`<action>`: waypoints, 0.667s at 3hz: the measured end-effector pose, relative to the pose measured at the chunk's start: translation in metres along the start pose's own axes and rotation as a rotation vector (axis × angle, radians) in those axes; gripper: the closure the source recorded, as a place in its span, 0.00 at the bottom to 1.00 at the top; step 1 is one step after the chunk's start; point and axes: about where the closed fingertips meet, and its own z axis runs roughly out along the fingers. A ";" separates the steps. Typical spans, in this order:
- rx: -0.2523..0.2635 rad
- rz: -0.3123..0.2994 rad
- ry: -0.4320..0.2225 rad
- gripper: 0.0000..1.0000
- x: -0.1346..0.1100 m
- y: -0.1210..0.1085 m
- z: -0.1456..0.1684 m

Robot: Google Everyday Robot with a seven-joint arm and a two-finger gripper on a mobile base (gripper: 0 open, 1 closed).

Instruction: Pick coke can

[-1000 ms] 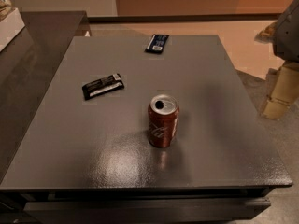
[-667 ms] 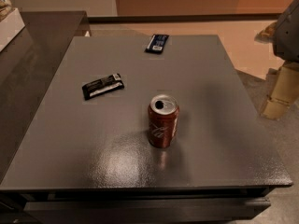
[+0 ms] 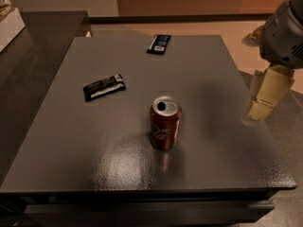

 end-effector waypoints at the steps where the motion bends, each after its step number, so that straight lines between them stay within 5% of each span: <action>1: -0.049 -0.025 -0.085 0.00 -0.029 0.006 0.025; 2: -0.127 -0.055 -0.170 0.00 -0.056 0.022 0.051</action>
Offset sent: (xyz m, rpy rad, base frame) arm 0.0002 0.1092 -0.0615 0.2753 0.1266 0.2060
